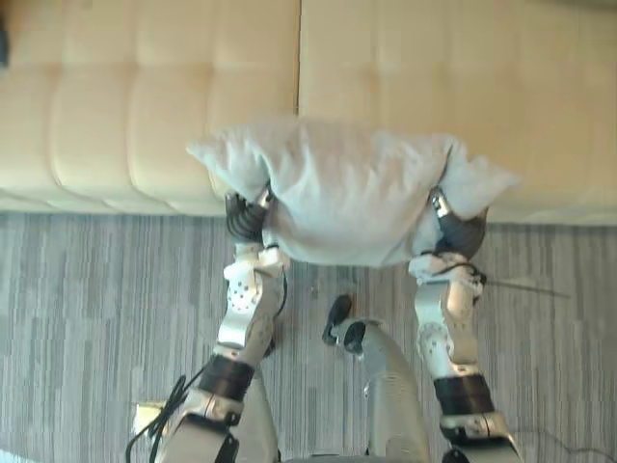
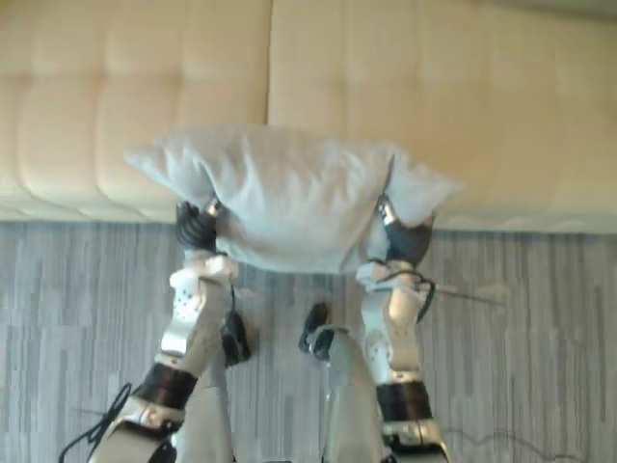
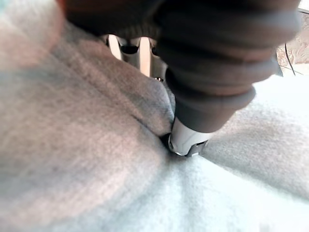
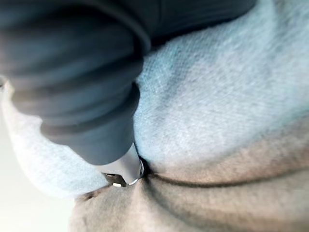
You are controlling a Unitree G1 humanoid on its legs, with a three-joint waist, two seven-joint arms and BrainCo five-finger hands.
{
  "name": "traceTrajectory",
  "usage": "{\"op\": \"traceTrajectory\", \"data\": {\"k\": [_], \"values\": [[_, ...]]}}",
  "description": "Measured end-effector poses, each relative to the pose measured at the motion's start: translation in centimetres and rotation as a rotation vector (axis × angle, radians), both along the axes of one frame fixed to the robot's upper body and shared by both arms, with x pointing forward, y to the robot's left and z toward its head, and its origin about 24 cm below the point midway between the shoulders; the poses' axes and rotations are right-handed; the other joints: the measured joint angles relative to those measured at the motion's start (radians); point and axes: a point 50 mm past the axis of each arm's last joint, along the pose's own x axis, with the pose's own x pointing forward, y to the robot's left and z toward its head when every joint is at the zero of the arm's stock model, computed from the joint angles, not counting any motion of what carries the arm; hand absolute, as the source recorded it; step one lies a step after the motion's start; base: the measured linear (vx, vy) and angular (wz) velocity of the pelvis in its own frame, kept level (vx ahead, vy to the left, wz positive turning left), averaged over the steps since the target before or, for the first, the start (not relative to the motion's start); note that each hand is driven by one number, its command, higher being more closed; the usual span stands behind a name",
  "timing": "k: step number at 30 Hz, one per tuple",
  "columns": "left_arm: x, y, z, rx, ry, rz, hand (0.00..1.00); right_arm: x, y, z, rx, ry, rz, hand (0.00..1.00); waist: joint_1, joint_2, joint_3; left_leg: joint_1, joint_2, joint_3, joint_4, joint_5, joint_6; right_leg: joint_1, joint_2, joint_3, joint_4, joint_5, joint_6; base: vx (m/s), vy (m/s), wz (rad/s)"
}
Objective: Pick up cushions and gather them together orderly.
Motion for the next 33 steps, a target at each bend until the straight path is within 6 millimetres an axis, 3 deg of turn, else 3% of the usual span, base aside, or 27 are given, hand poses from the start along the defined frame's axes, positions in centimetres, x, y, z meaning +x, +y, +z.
{"op": "traceTrajectory", "data": {"k": [7, 9, 11, 14, 16, 17, 18, 19, 20, 21, 22, 24, 26, 27, 30, 31, 33], "values": [[-3.5, 0.5, -3.1, 0.017, 0.085, -0.036, 1.00, -2.8, -0.3, -2.5, -0.083, 0.094, 0.012, 1.00, -0.001, -0.008, -0.082, 0.210, -0.031, 0.068, -0.097, -0.047, 0.004, 0.163, 0.015, 0.067, -0.104, 0.011, 0.050, 0.16, 0.092, -0.22], [-3.8, 0.6, -3.8, 0.029, 0.108, -0.047, 1.00, -2.7, -0.4, -3.4, -0.092, 0.130, 0.012, 1.00, -0.017, -0.008, -0.084, 0.240, -0.041, 0.070, -0.098, -0.079, 0.013, 0.174, 0.002, 0.078, -0.061, 0.008, 0.068, 0.11, 0.094, -0.12], [-4.1, 0.7, -5.0, 0.052, 0.167, -0.061, 1.00, -2.6, -0.8, -5.5, -0.120, 0.229, 0.014, 1.00, -0.021, -0.007, -0.084, 0.309, -0.042, 0.091, -0.098, -0.104, 0.014, 0.153, -0.010, 0.128, 0.072, 0.045, 0.108, 0.09, 0.115, -0.20], [-4.3, 0.7, -5.6, 0.074, 0.204, -0.072, 1.00, -2.7, -1.2, -7.1, -0.137, 0.311, 0.018, 1.00, -0.038, -0.006, -0.085, 0.371, -0.052, 0.093, -0.109, -0.120, 0.016, 0.146, -0.032, 0.154, 0.169, 0.092, 0.099, 0.11, 0.077, -0.03], [-4.4, 0.8, -5.7, 0.098, 0.205, -0.080, 1.00, -2.7, -1.5, -7.3, -0.159, 0.324, 0.022, 1.00, -0.052, -0.002, -0.081, 0.409, -0.069, 0.091, -0.154, -0.122, 0.028, 0.113, -0.046, 0.170, 0.218, 0.134, 0.059, 0.14, 0.043, 0.04], [-4.5, 0.9, -5.9, 0.117, 0.210, -0.087, 1.00, -2.7, -1.7, -7.6, -0.174, 0.337, 0.029, 1.00, -0.059, 0.006, -0.084, 0.436, -0.076, 0.092, -0.190, -0.119, 0.027, 0.120, -0.029, 0.184, 0.161, 0.085, 0.070, 0.19, 0.016, 0.07], [-4.5, 0.9, -5.9, 0.124, 0.205, -0.097, 1.00, -2.8, -2.0, -7.6, -0.187, 0.339, 0.034, 1.00, -0.060, 0.015, -0.093, 0.446, -0.081, 0.093, -0.220, -0.116, 0.022, 0.123, -0.006, 0.203, -0.003, 0.075, 0.081, 0.24, 0.007, 0.11], [-4.5, 0.8, -5.8, 0.125, 0.203, -0.105, 1.00, -2.8, -2.2, -7.6, -0.191, 0.340, 0.031, 1.00, -0.062, 0.013, -0.095, 0.467, -0.090, 0.092, -0.248, -0.111, 0.015, 0.140, 0.013, 0.218, -0.162, 0.109, 0.092, 0.29, -0.025, 0.20], [-4.6, 0.6, -6.0, 0.129, 0.208, -0.117, 1.00, -3.0, -2.5, -7.8, -0.192, 0.349, 0.025, 1.00, -0.067, 0.010, -0.097, 0.489, -0.107, 0.089, -0.271, -0.098, -0.005, 0.179, 0.029, 0.241, -0.333, 0.181, 0.106, 0.31, -0.085, 0.45], [-4.7, 0.3, -6.3, 0.140, 0.218, -0.144, 1.00, -3.3, -3.0, -8.1, -0.193, 0.364, 0.014, 1.00, -0.077, 0.002, -0.102, 0.518, -0.134, 0.071, -0.277, -0.110, -0.019, 0.214, 0.032, 0.296, -0.452, 0.320, 0.095, 0.33, -0.125, 0.54], [-4.8, -0.2, -6.6, 0.132, 0.228, -0.158, 1.00, -3.4, -3.3, -8.1, -0.203, 0.369, 0.006, 1.00, -0.085, 0.027, -0.099, 0.525, -0.128, 0.050, -0.275, -0.119, -0.030, 0.223, 0.040, 0.305, -0.439, 0.333, 0.086, 0.36, -0.127, 0.26], [-5.1, -0.7, -7.0, 0.129, 0.242, -0.184, 1.00, -3.3, -4.1, -8.0, -0.233, 0.377, 0.000, 1.00, -0.073, 0.084, -0.123, 0.549, -0.108, -0.009, -0.335, -0.103, -0.057, 0.170, 0.073, 0.318, -0.325, 0.247, 0.076, 0.34, -0.088, -0.13], [-5.0, -1.1, -7.1, 0.134, 0.245, -0.214, 1.00, -3.8, -4.7, -8.4, -0.219, 0.398, -0.025, 1.00, -0.088, 0.089, -0.123, 0.546, -0.093, -0.048, -0.289, -0.081, -0.089, 0.185, 0.071, 0.278, -0.277, 0.185, 0.062, 0.32, -0.124, 0.35], [-5.2, -1.6, -7.3, 0.130, 0.254, -0.235, 1.00, -4.4, -5.0, -8.6, -0.213, 0.410, -0.041, 1.00, -0.088, 0.088, -0.122, 0.514, -0.067, -0.063, -0.182, -0.059, -0.094, 0.227, 0.077, 0.252, -0.279, 0.161, 0.053, 0.30, -0.154, 0.55], [-5.6, -2.0, -7.6, 0.109, 0.269, -0.252, 1.00, -6.2, -5.3, -7.4, -0.212, 0.377, -0.058, 1.00, -0.066, 0.083, -0.120, 0.415, 0.026, -0.004, 0.149, 0.094, -0.037, 0.342, 0.081, 0.221, -0.292, 0.118, 0.031, 0.29, -0.134, 0.22], [-5.8, -2.1, -7.5, 0.093, 0.264, -0.252, 1.00, -6.6, -5.2, -6.4, -0.213, 0.336, -0.060, 1.00, -0.051, 0.081, -0.123, 0.391, 0.077, 0.052, 0.236, 0.080, -0.024, 0.385, 0.079, 0.218, -0.310, 0.105, 0.027, 0.23, -0.046, 0.01], [-5.8, -2.3, -7.1, 0.079, 0.245, -0.258, 1.00, -6.8, -5.1, -5.2, -0.211, 0.282, -0.067, 1.00, -0.049, 0.076, -0.133, 0.348, 0.102, 0.105, 0.232, 0.043, 0.019, 0.401, 0.068, 0.212, -0.333, 0.102, 0.027, 0.18, 0.030, 0.07]]}}
